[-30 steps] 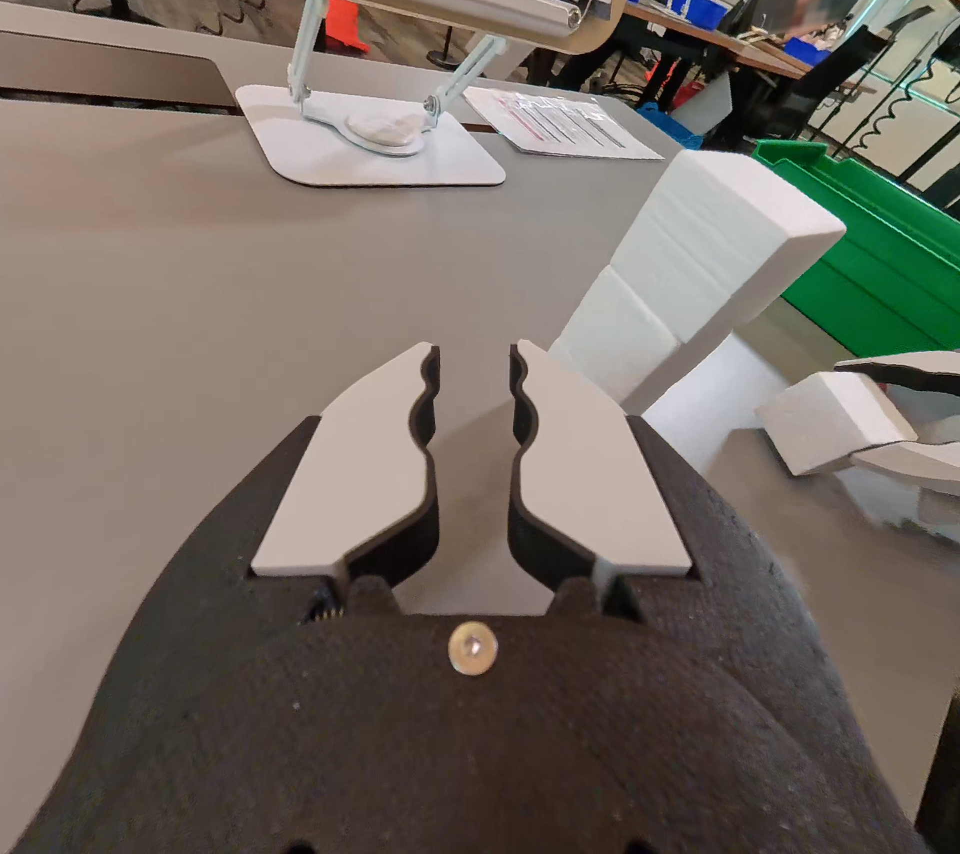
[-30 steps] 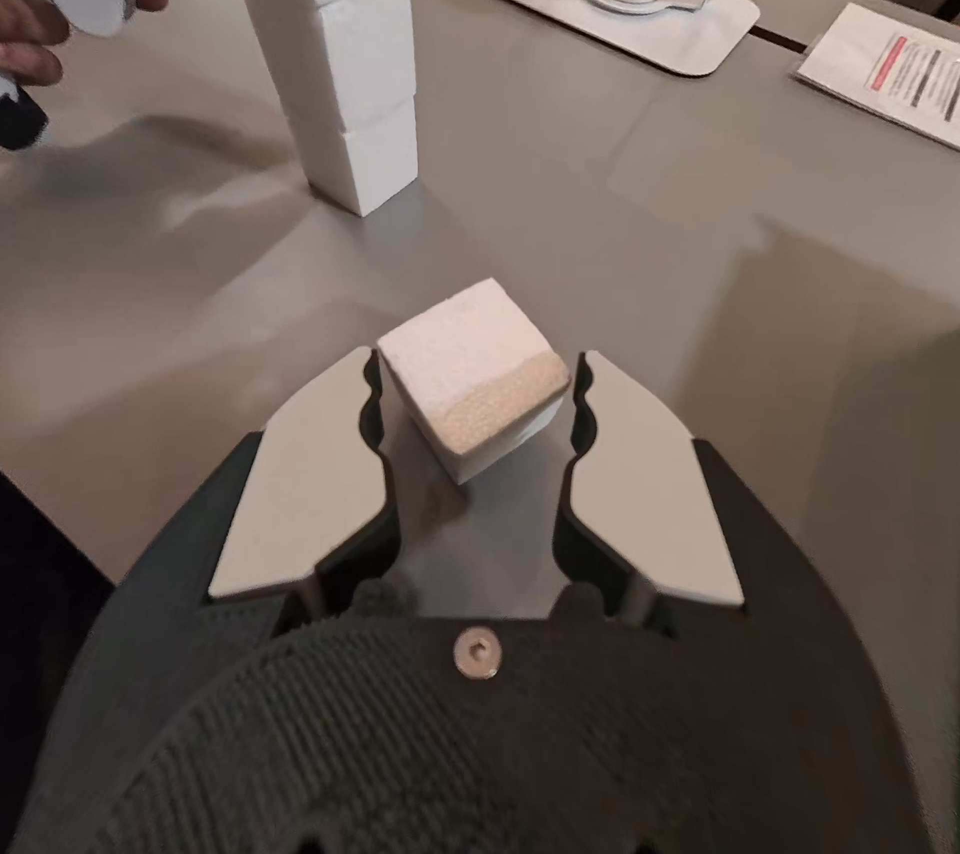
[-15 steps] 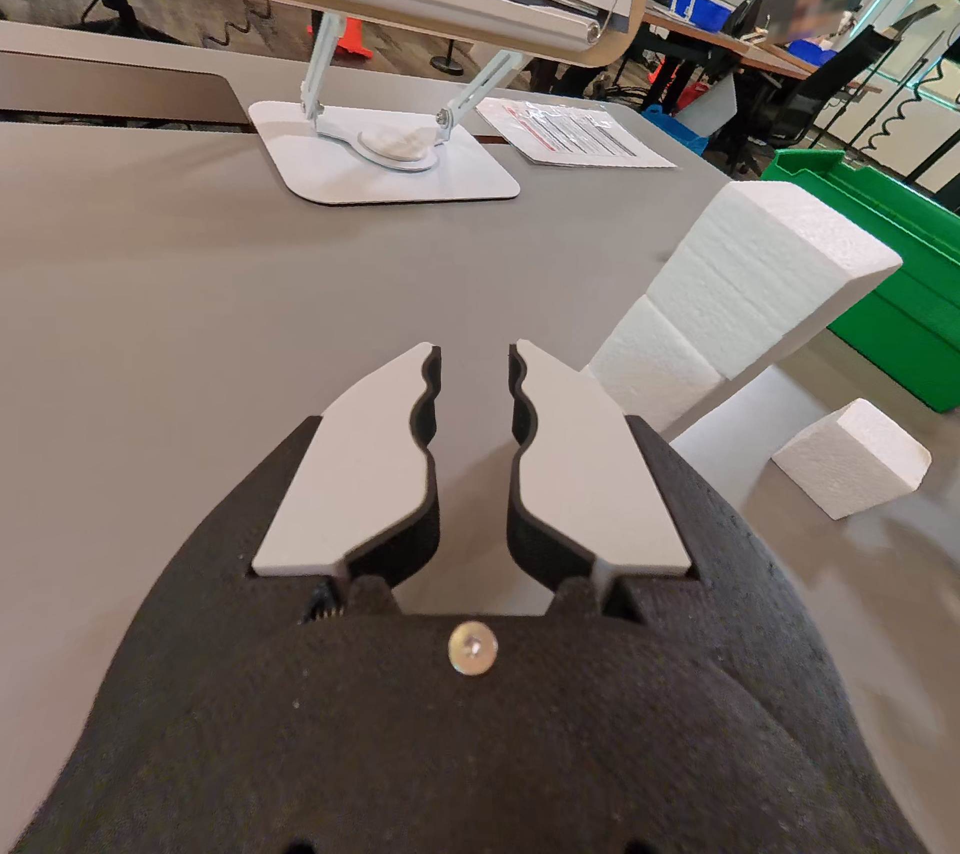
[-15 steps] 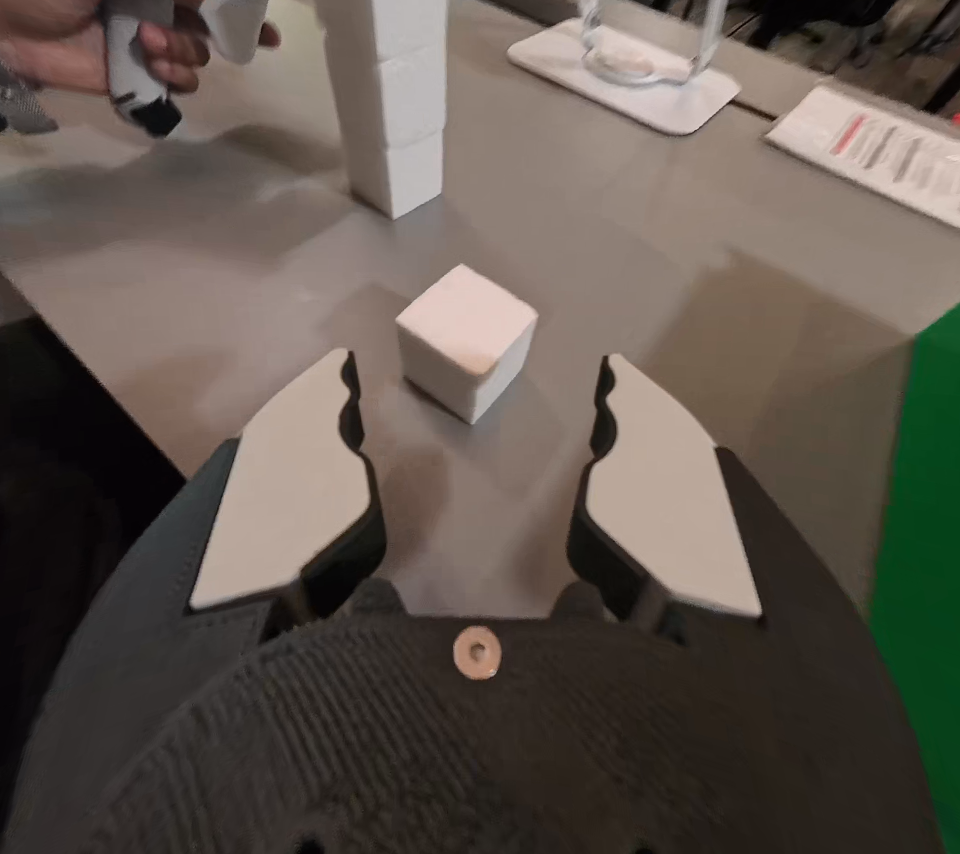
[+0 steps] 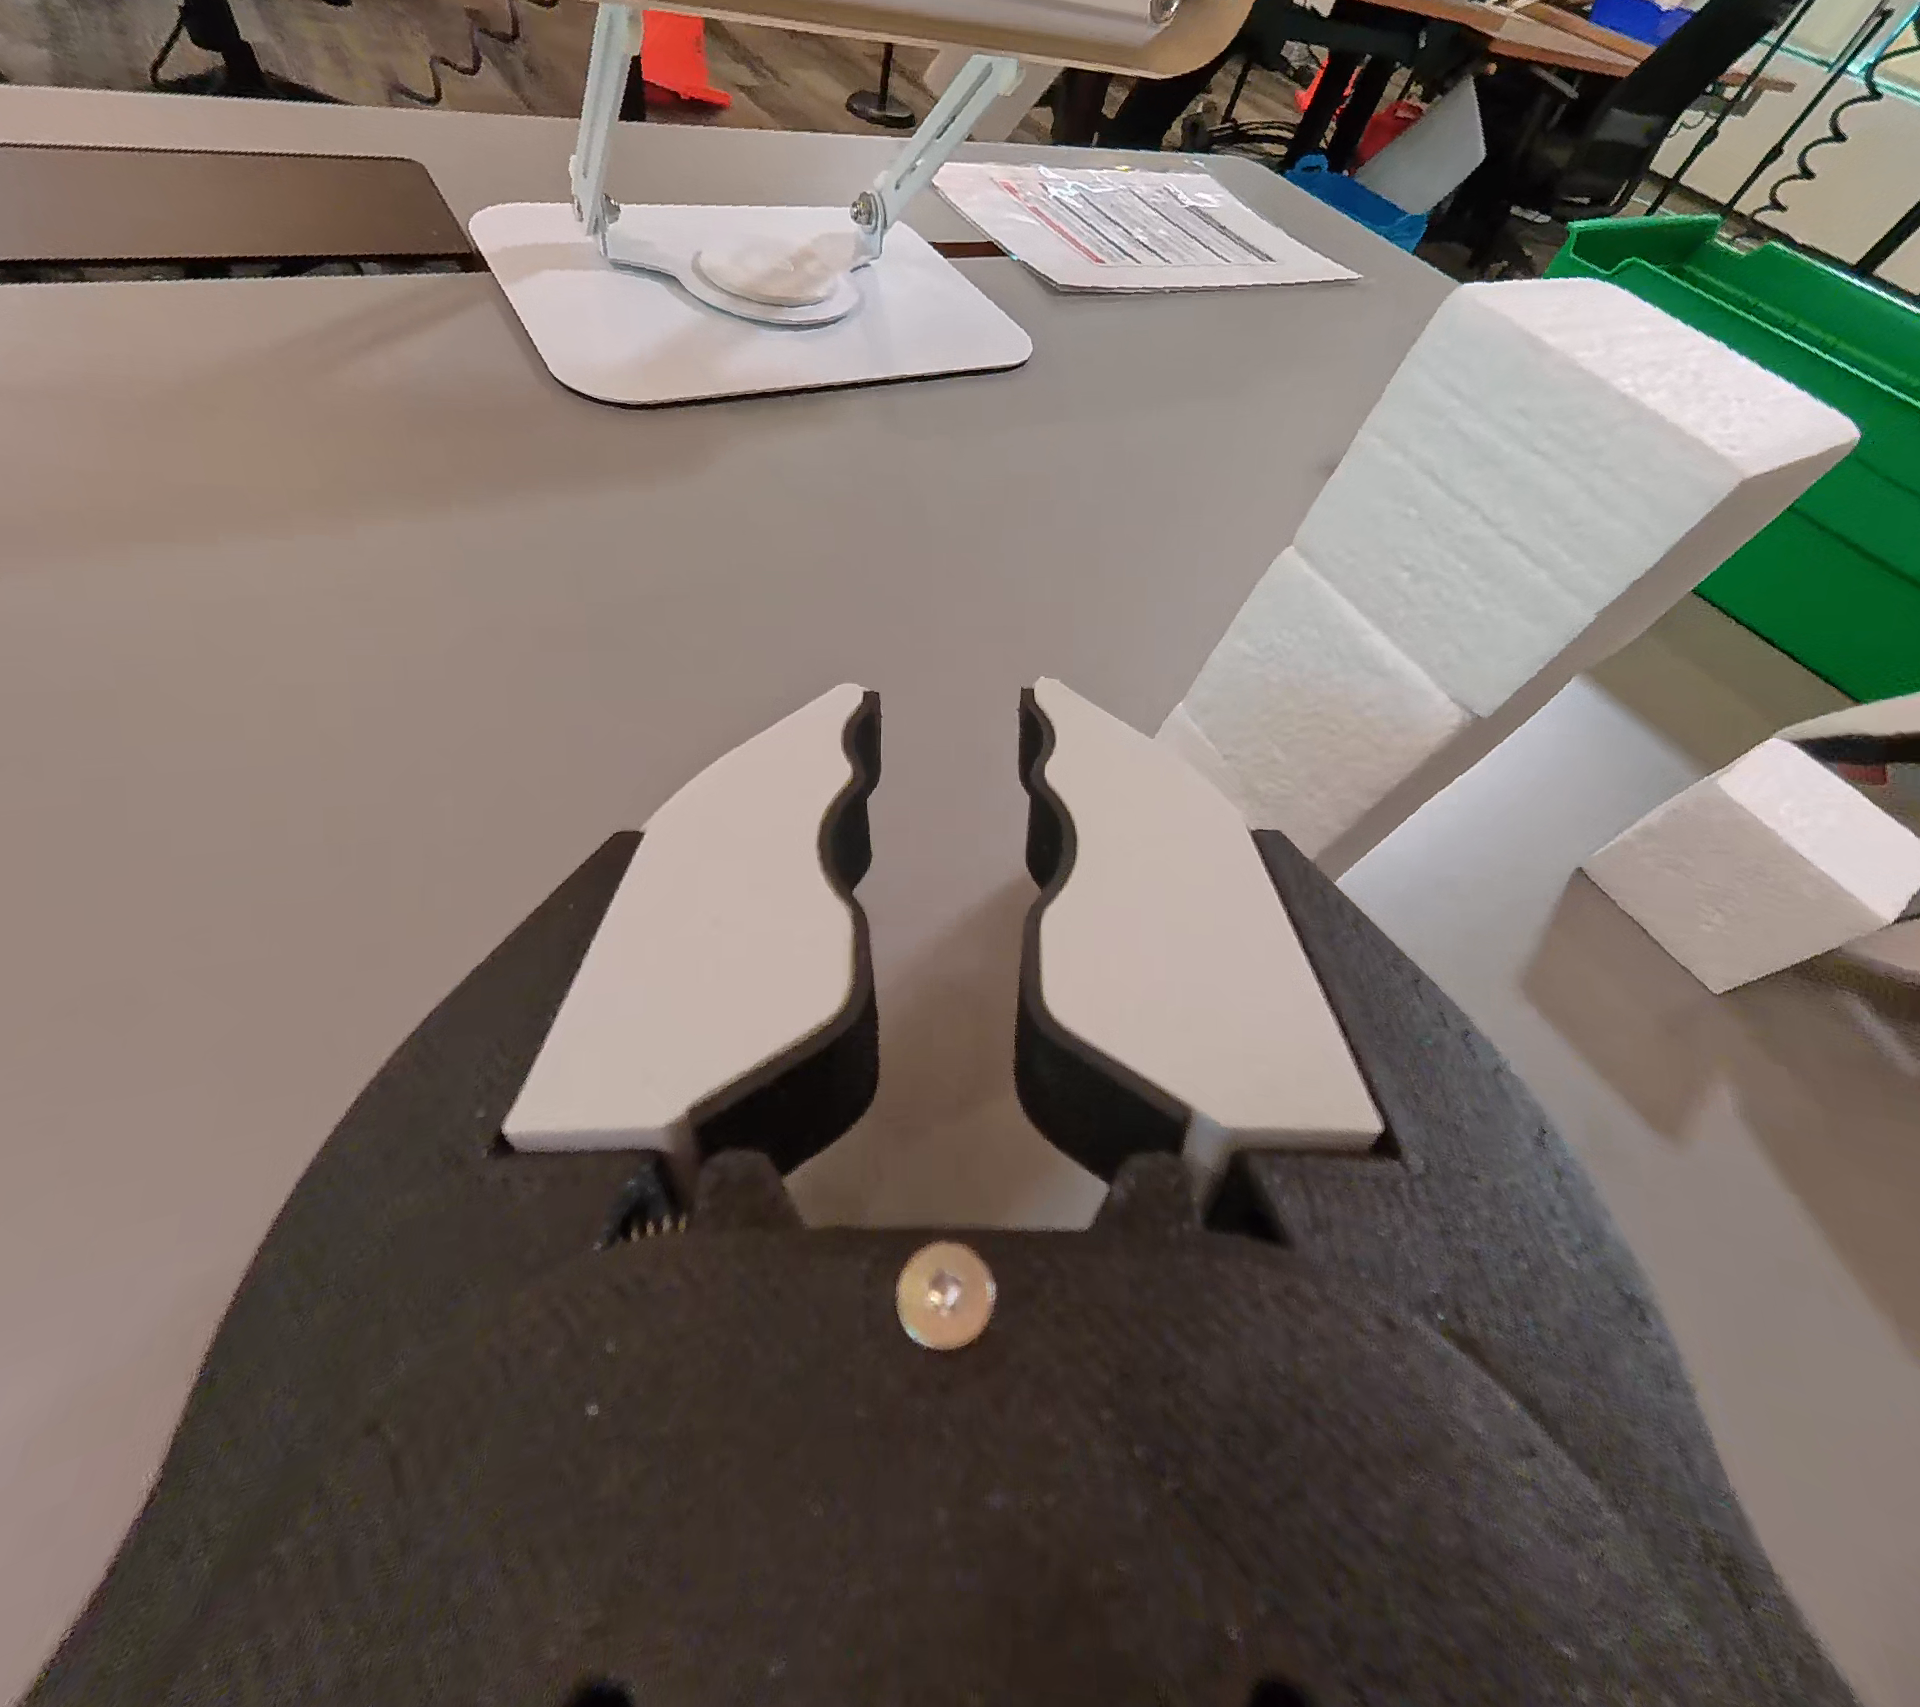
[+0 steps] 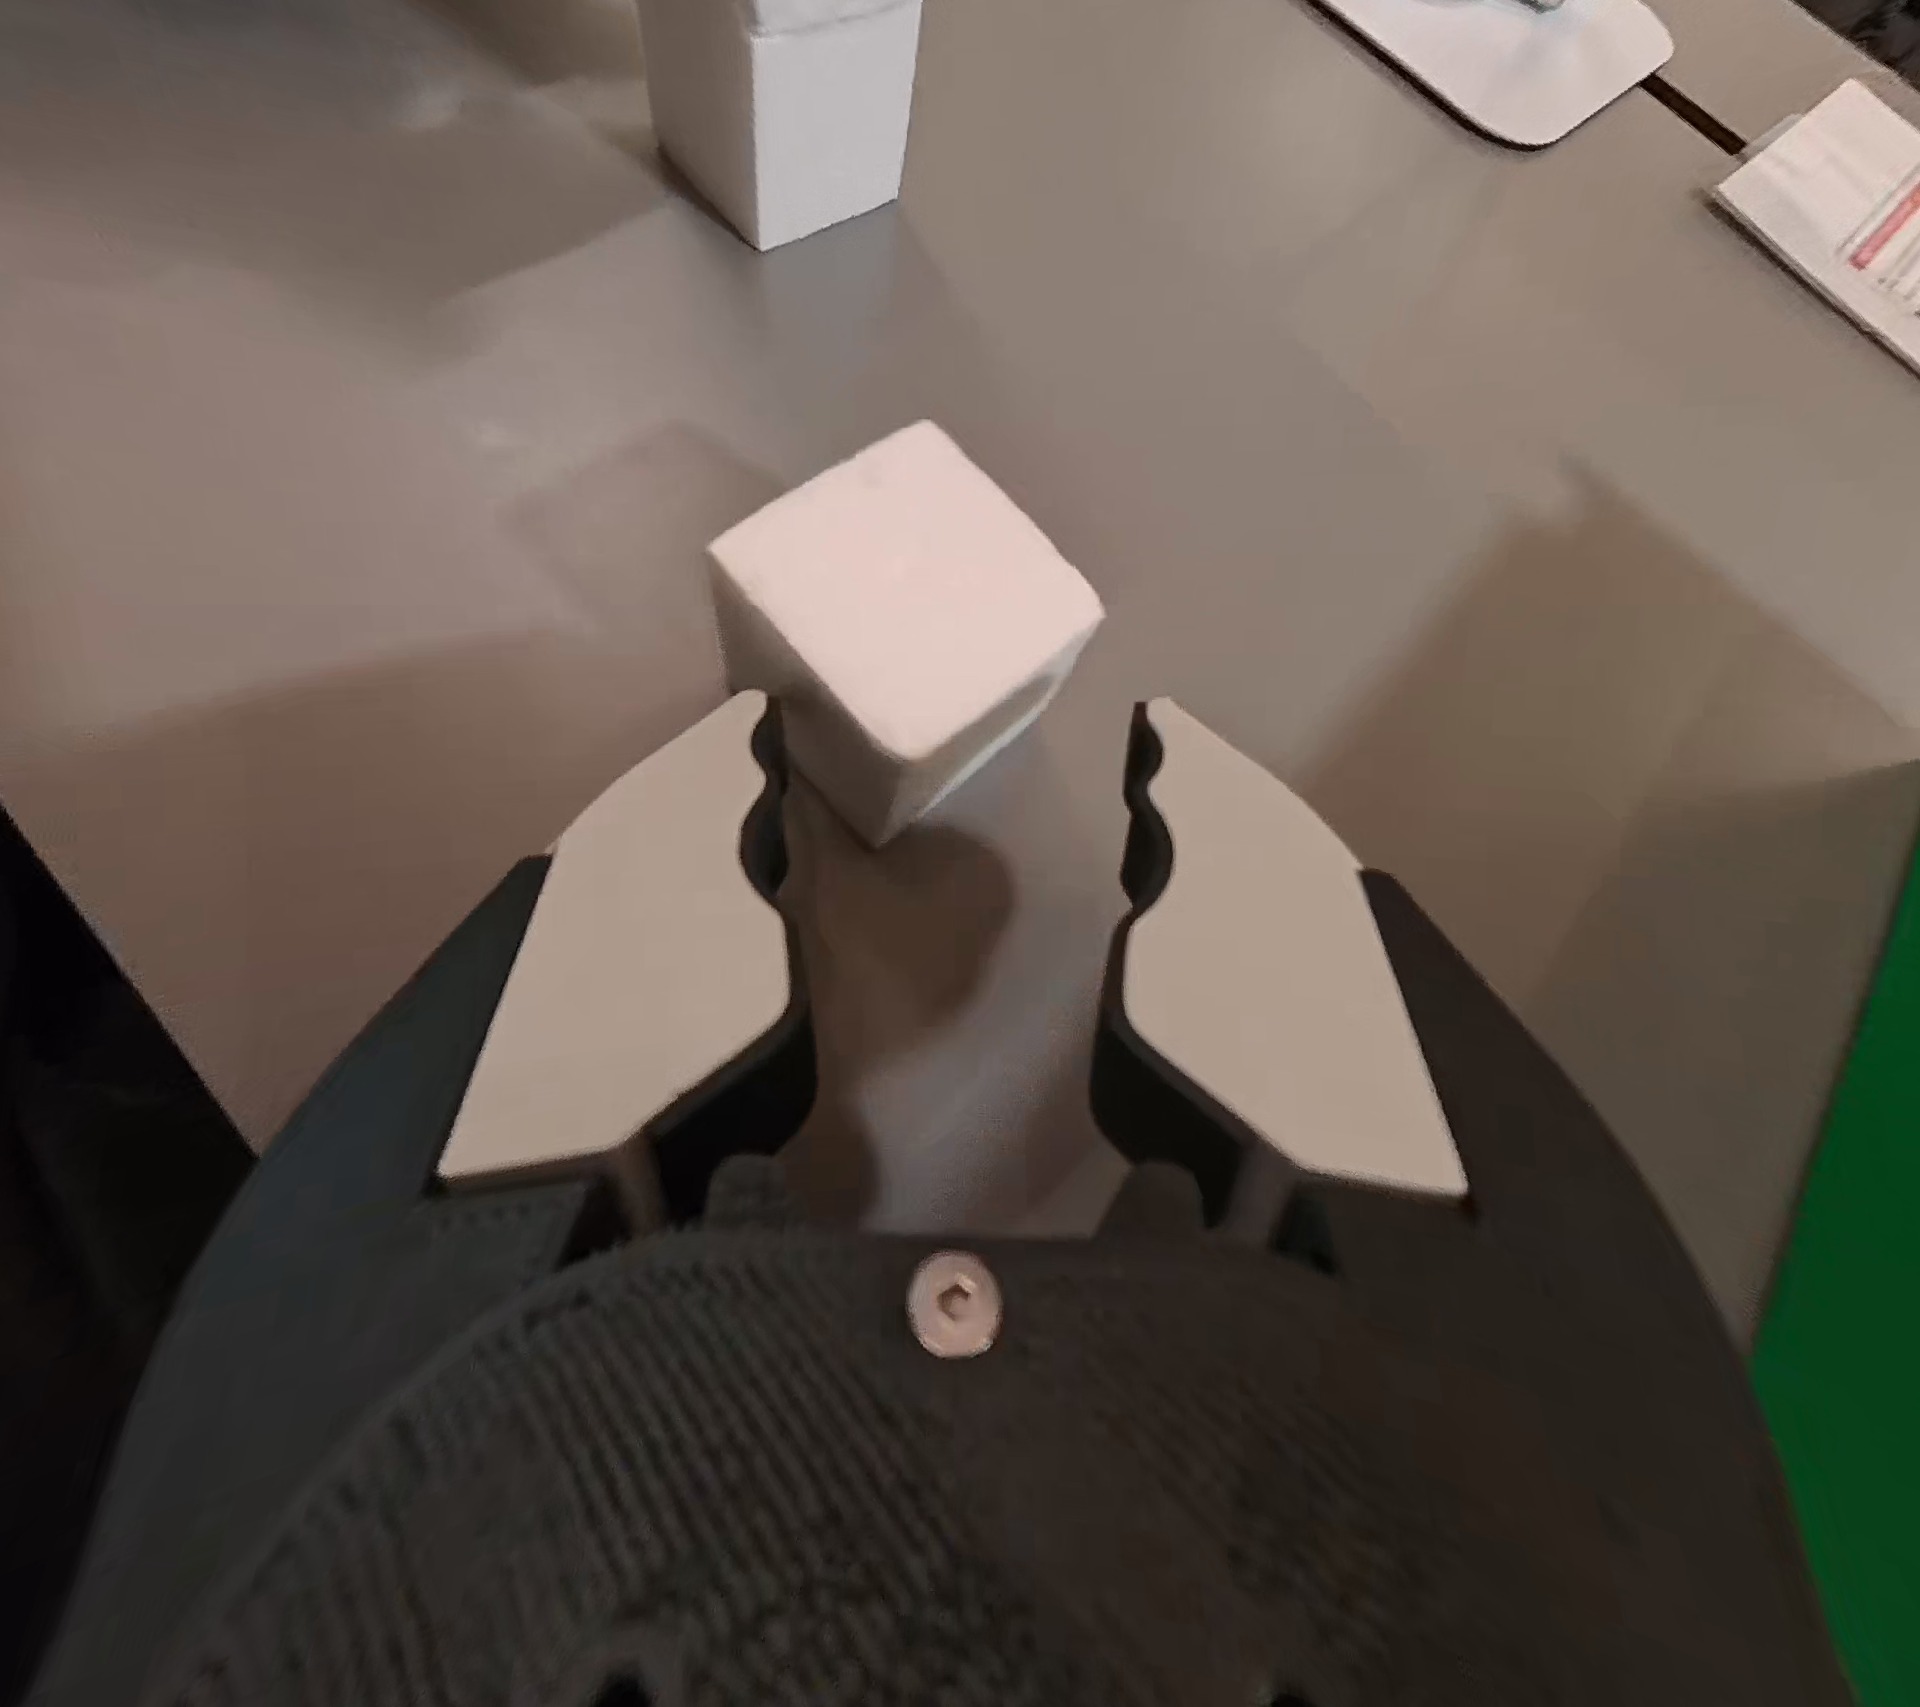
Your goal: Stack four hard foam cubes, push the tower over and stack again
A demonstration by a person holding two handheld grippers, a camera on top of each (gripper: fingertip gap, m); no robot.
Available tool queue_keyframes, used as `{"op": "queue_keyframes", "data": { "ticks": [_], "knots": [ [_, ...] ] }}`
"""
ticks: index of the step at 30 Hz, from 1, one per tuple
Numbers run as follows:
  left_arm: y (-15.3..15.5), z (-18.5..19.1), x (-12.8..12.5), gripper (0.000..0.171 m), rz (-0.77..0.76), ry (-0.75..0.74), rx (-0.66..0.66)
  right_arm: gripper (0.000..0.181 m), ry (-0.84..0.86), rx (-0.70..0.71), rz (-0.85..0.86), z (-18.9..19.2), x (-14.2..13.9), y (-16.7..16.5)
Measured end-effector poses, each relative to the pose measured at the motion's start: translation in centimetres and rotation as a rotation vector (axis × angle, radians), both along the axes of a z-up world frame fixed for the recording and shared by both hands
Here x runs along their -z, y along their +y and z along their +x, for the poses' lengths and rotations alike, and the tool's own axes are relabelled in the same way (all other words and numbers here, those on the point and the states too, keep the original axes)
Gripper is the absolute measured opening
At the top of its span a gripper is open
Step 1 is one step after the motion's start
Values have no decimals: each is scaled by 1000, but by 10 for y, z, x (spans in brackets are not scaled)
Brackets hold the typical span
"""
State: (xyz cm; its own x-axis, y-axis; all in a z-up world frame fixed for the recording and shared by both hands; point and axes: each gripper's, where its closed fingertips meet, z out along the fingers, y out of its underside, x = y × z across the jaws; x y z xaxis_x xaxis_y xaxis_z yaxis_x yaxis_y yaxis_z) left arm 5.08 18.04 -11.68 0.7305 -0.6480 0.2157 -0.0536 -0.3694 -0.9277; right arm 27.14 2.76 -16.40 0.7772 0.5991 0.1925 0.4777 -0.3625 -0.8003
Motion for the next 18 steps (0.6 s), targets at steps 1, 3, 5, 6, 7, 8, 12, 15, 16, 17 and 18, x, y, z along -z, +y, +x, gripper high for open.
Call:
{"op": "queue_keyframes", "data": {
  "ticks": [1,3,5,6,7,8,12,15,16,17,18],
  "knots": [
    [1,0,1,26,-8,-5,-1,64,-2,-15,-10,-6,2,-2],
    [2,-2,1,26,-17,-15,-5,64,4,-59,-25,-17,3,-7],
    [2,-4,-1,27,-21,-26,-6,63,0,-80,-24,-21,4,-9],
    [2,-5,-1,27,-21,-31,-8,63,3,-76,-19,-21,2,-9],
    [2,-6,-2,27,-19,-33,-10,63,11,-69,-17,-19,1,-9],
    [2,-6,-3,27,-17,-33,-12,63,20,-58,-12,-17,-1,-8],
    [3,-6,-3,27,4,-10,-11,68,34,-22,20,-3,-6,-3],
    [2,-4,-2,27,15,4,-4,66,37,-46,40,-2,-7,-3],
    [0,-4,-2,27,15,4,2,64,49,-63,53,-5,-10,-3],
    [-1,-3,-2,27,16,5,8,62,61,-77,73,-9,-13,-2],
    [-2,-3,-2,27,18,7,13,60,69,-92,95,-12,-16,-1]
  ]
}}
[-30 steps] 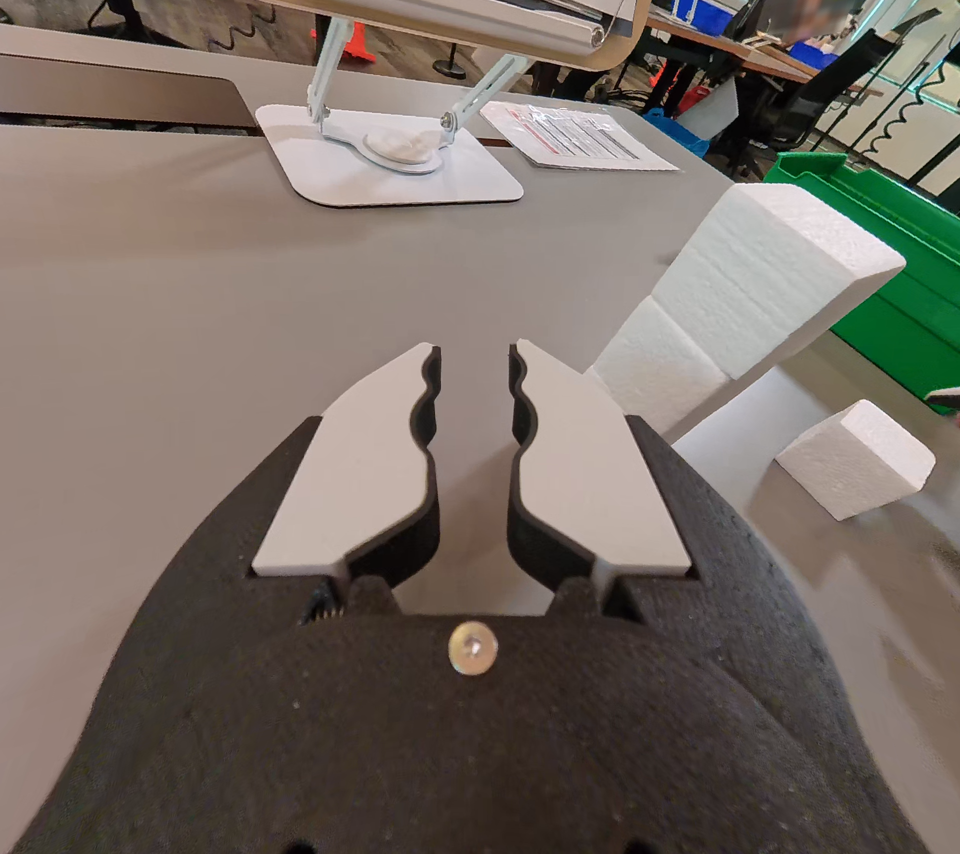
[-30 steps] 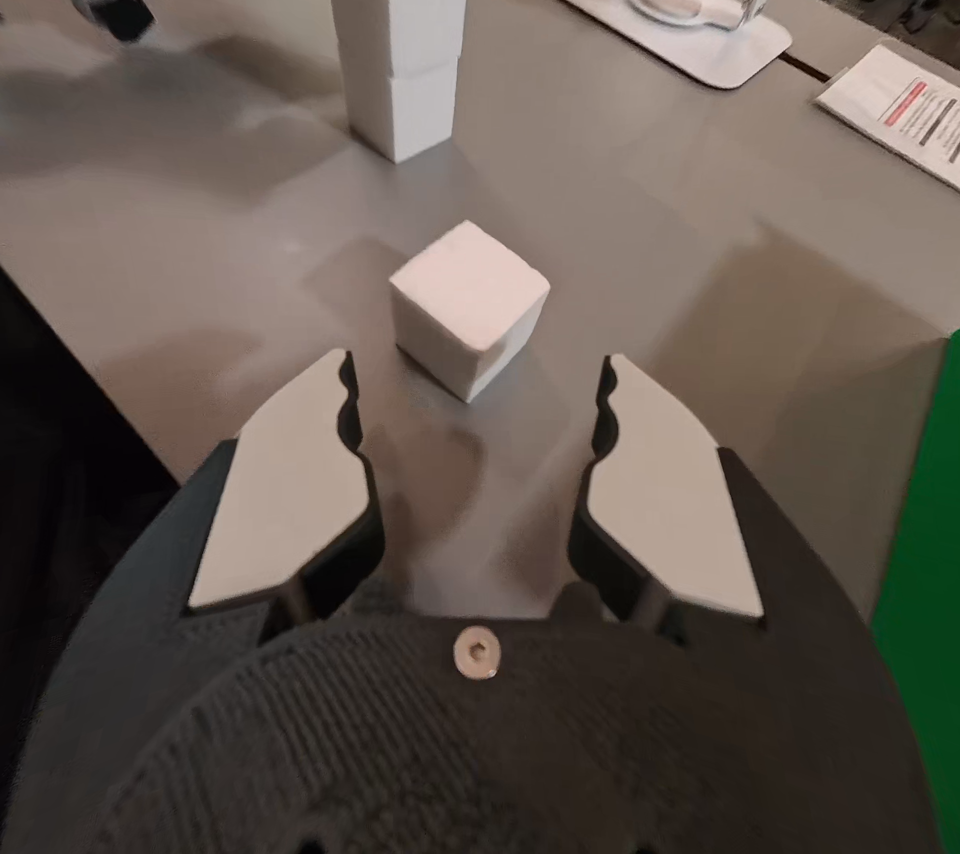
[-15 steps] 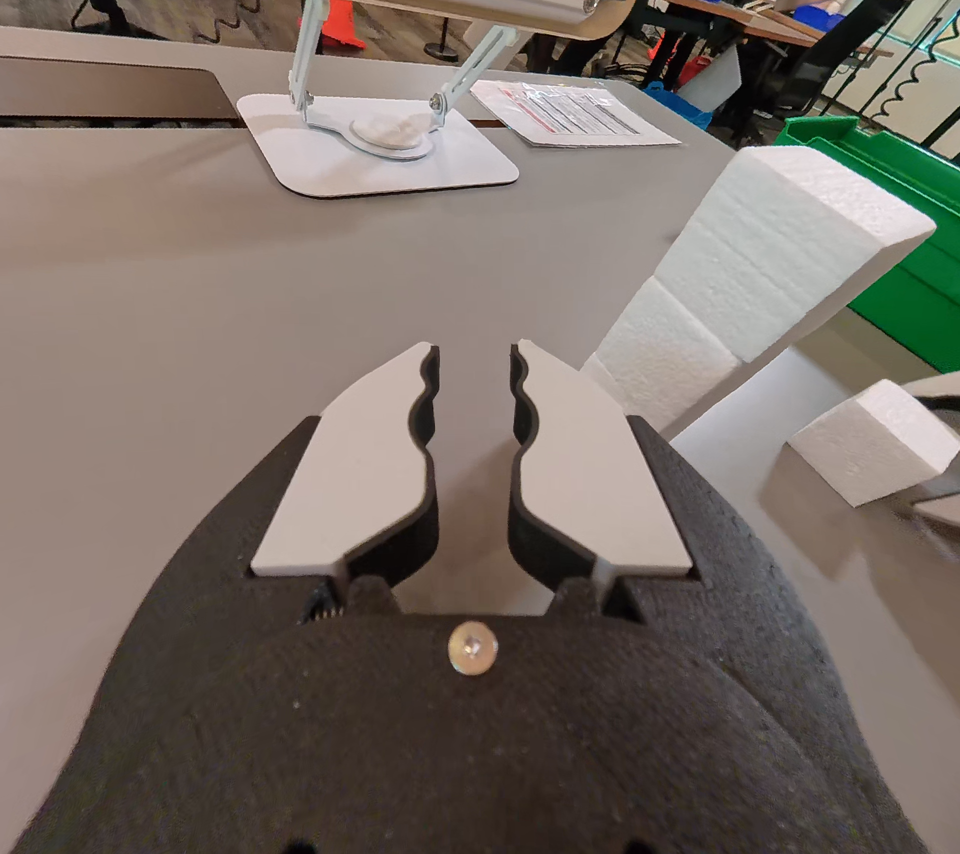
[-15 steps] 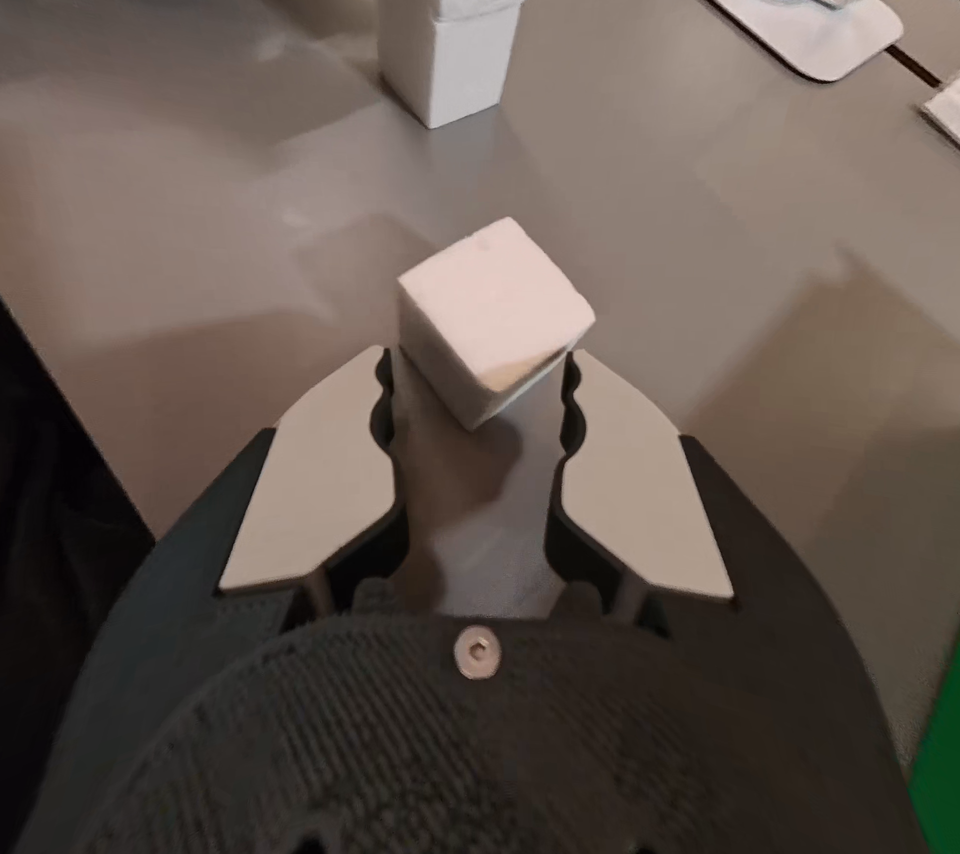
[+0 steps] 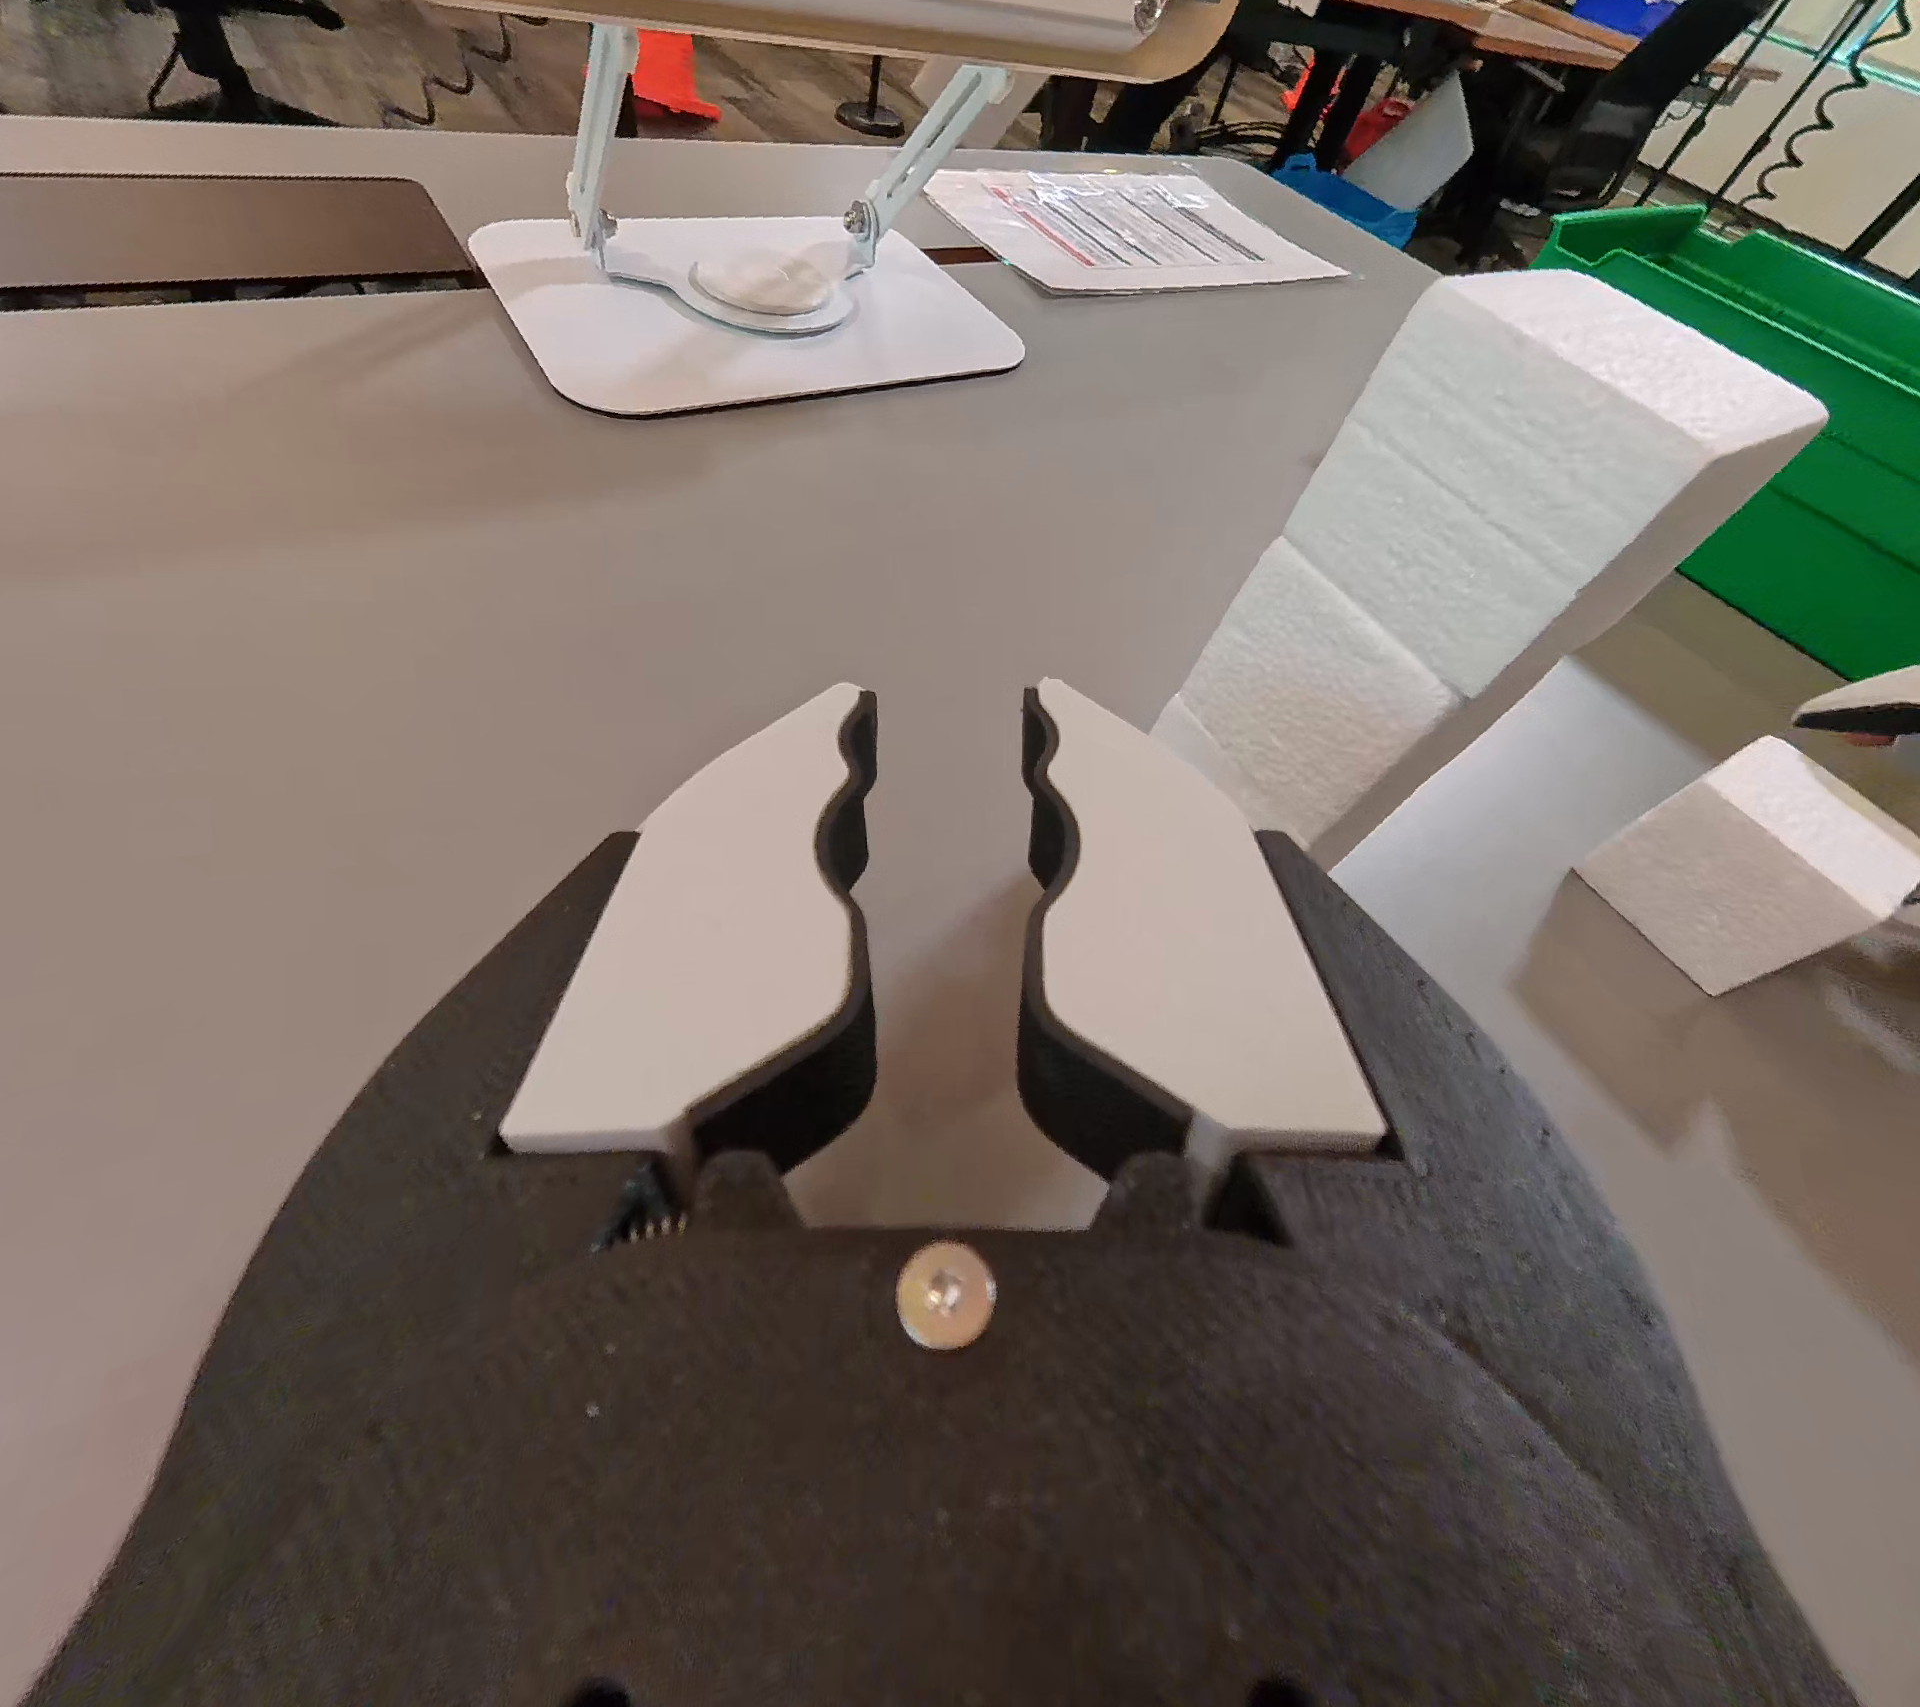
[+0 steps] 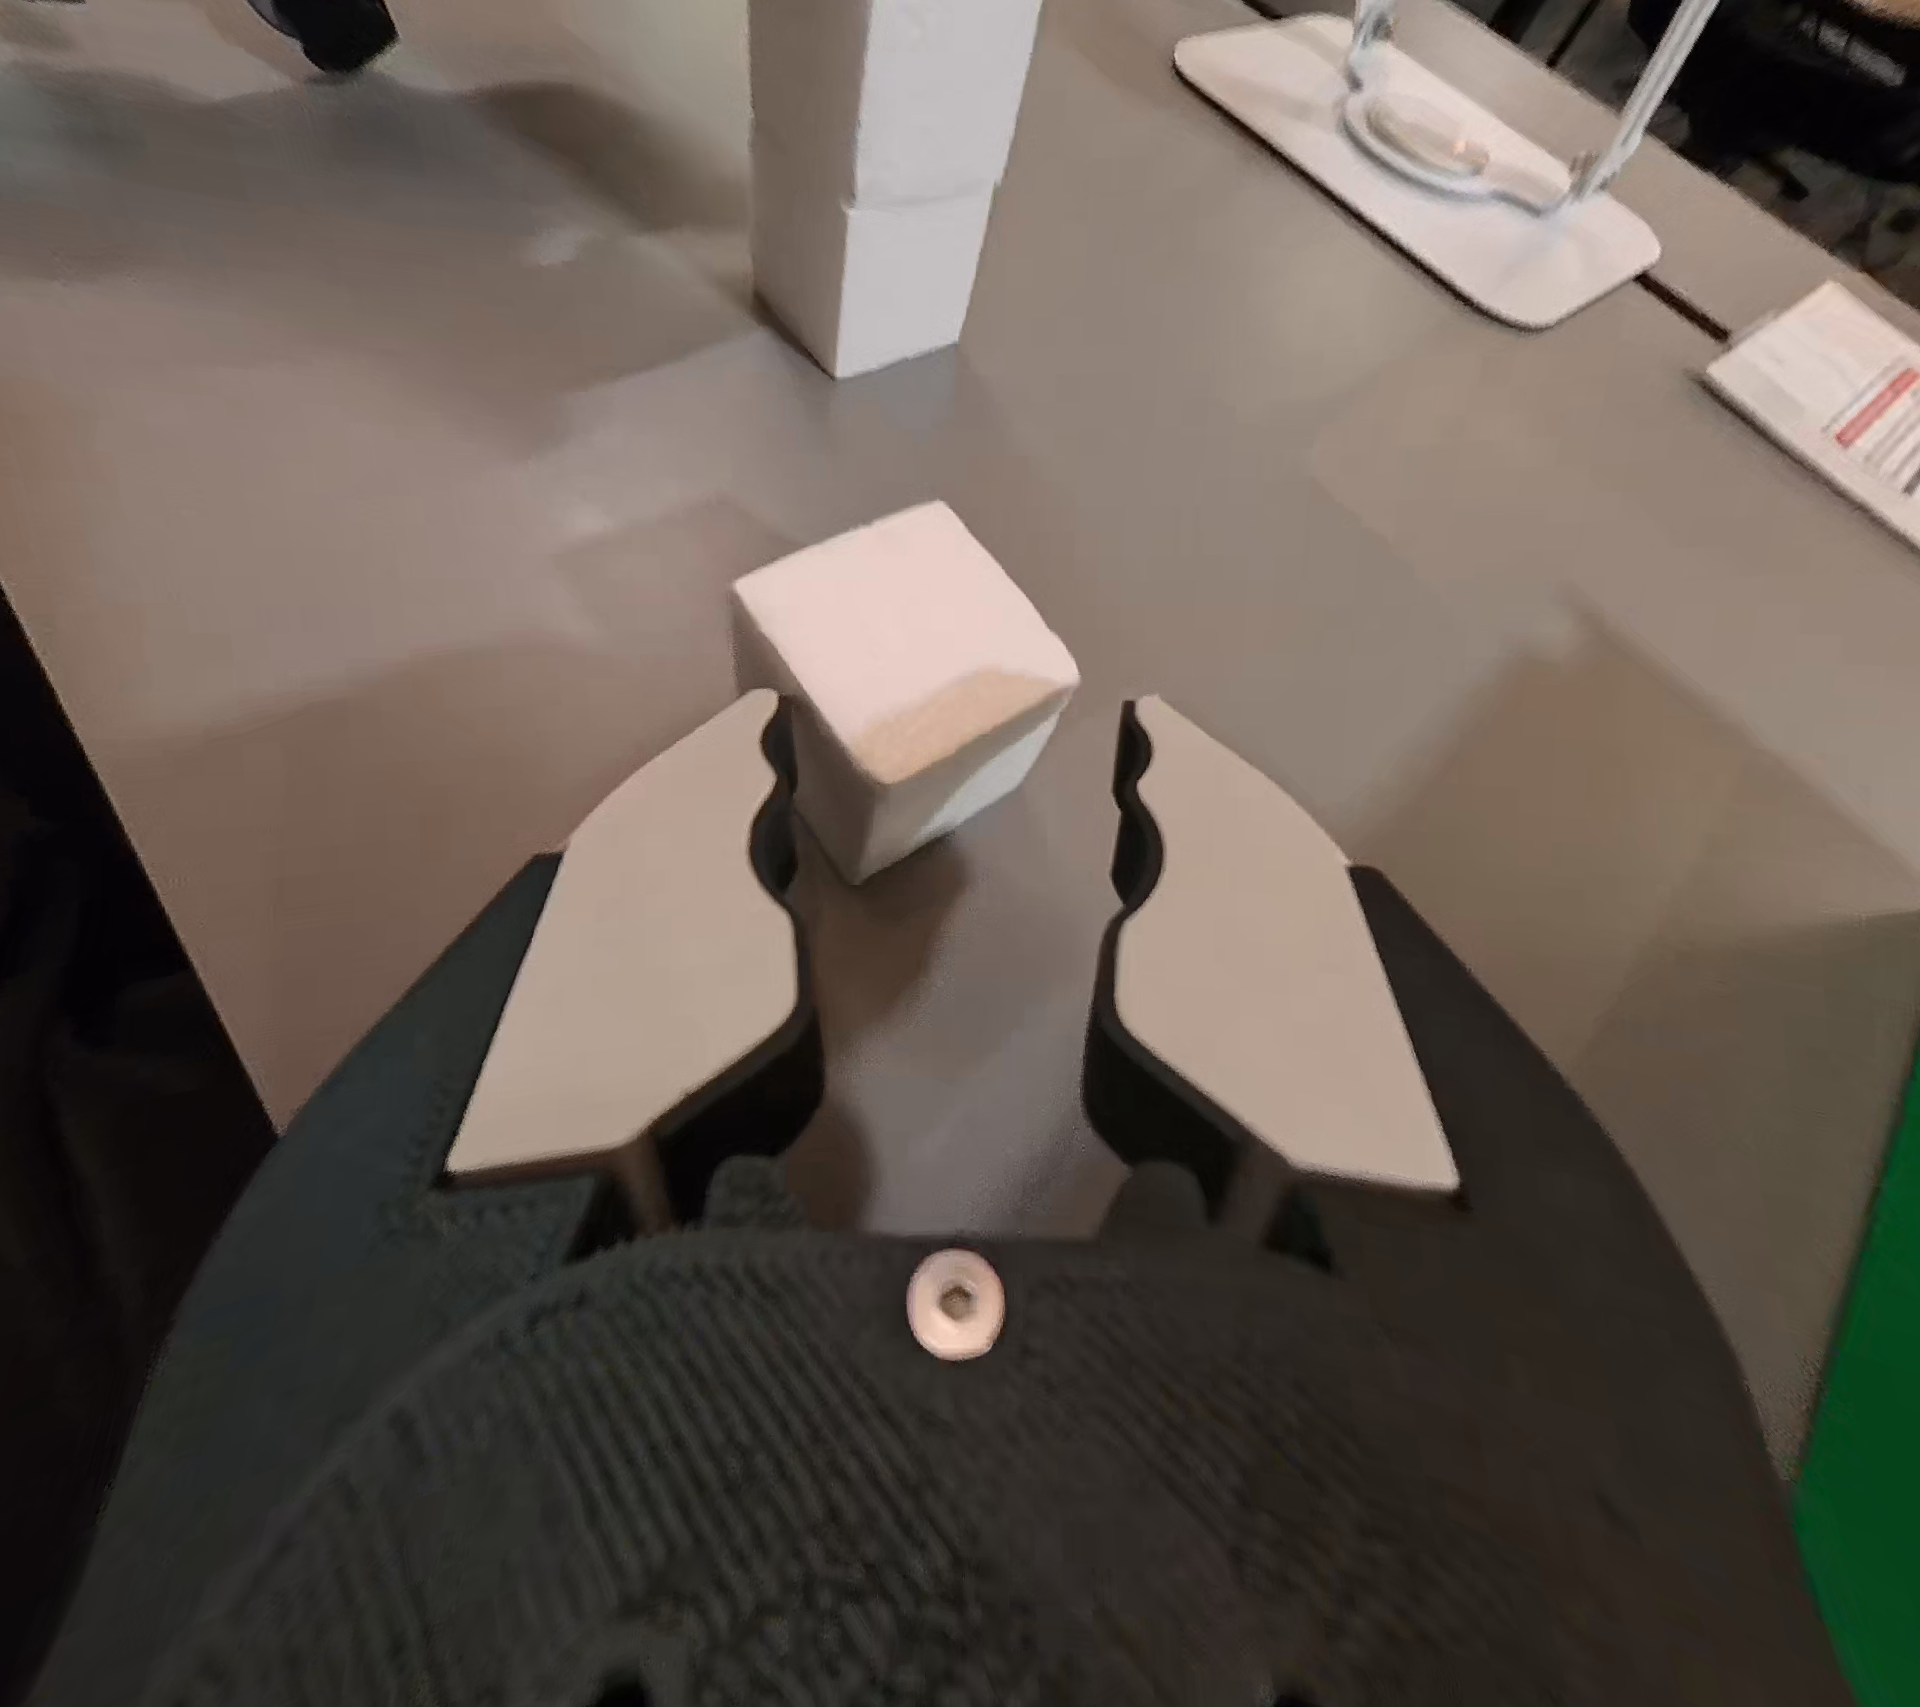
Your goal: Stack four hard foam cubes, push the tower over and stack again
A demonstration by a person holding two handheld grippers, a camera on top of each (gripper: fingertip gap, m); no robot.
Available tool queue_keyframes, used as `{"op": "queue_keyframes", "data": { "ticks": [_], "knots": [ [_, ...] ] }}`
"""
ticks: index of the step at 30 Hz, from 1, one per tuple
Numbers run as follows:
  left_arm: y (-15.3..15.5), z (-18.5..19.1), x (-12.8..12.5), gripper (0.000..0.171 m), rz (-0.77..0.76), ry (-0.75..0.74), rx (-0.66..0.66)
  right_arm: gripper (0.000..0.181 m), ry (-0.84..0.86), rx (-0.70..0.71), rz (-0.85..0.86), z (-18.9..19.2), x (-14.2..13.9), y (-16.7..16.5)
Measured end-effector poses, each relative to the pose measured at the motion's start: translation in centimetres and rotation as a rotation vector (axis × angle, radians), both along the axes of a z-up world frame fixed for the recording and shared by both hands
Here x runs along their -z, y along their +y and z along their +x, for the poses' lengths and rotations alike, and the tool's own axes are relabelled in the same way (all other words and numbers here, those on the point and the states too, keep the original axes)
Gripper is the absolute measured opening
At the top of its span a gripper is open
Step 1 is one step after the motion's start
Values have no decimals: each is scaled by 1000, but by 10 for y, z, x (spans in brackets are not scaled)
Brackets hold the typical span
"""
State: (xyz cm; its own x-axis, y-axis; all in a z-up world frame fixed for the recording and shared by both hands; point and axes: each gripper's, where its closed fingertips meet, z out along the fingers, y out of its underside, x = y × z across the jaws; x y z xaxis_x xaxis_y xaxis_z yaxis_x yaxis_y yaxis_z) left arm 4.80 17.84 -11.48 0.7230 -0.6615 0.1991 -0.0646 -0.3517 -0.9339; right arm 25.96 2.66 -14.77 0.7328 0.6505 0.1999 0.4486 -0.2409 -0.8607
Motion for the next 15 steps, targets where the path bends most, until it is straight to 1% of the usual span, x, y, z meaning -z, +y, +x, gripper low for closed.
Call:
{"op": "queue_keyframes", "data": {
  "ticks": [3,6,8,10,13,15],
  "knots": [
    [-2,-5,0,27,12,13,-4,60,-30,-20,44,-4,-1,4],
    [-5,-14,-5,27,23,-3,-25,64,-40,-20,43,-5,0,11],
    [-7,-21,-7,27,25,-15,-41,66,-40,-29,6,-7,4,15],
    [-9,-29,-8,27,26,-21,-57,63,-49,-57,-53,-11,11,15],
    [-12,-41,-8,27,21,-25,-86,75,-98,-69,-163,-13,28,16],
    [-14,-49,-9,28,20,-31,-102,75,-133,-62,-230,-13,39,18]
  ]
}}
